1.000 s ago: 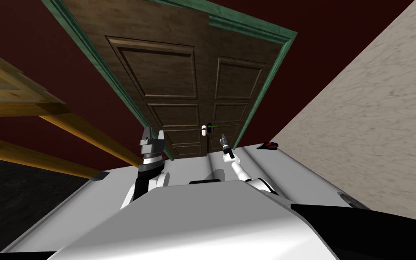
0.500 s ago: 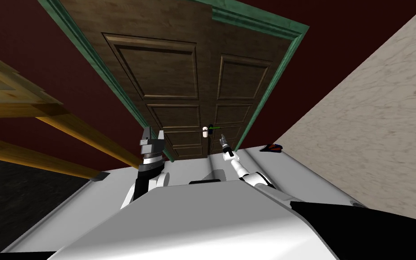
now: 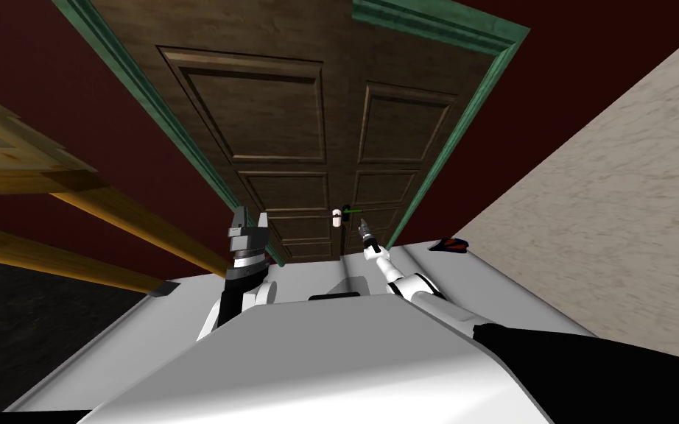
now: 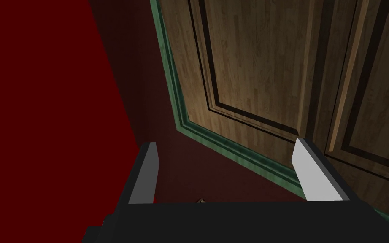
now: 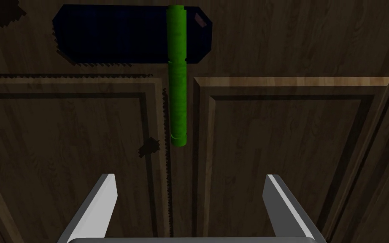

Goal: Pull the door open

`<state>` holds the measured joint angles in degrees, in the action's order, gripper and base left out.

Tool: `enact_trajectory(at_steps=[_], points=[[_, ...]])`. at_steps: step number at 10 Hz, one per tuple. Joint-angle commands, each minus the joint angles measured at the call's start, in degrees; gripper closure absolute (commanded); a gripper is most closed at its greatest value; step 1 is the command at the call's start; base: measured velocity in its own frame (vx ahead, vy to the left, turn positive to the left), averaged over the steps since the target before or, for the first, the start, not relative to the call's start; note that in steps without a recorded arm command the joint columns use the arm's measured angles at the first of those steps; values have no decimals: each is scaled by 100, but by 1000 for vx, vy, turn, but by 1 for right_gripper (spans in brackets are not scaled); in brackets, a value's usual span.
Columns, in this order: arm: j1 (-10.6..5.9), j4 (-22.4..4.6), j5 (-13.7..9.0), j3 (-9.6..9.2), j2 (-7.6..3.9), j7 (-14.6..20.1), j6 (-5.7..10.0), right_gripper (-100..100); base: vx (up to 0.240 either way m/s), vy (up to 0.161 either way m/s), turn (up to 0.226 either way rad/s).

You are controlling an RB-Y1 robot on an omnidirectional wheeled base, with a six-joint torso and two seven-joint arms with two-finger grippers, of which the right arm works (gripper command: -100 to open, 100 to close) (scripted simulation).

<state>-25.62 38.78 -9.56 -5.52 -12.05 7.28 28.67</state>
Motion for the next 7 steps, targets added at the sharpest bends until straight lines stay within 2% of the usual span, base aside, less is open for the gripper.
enact_trajectory(at_steps=[1, 4, 5, 6, 7], points=[[-117, -187, -12, -18, -11, -1, -3, -100, 125, 20, 35], [-305, -457, -28, -50, -16, -3, -6, -100, 93, 17, 35], [-271, -411, -25, -39, -10, -8, 0, -100, 42, 7, 10], [-170, -445, -176, 10, -213, -23, 9, -100, -3, -13, 31], [-170, -344, -176, 10, -213, -23, 9, -100, -16, -24, 10]])
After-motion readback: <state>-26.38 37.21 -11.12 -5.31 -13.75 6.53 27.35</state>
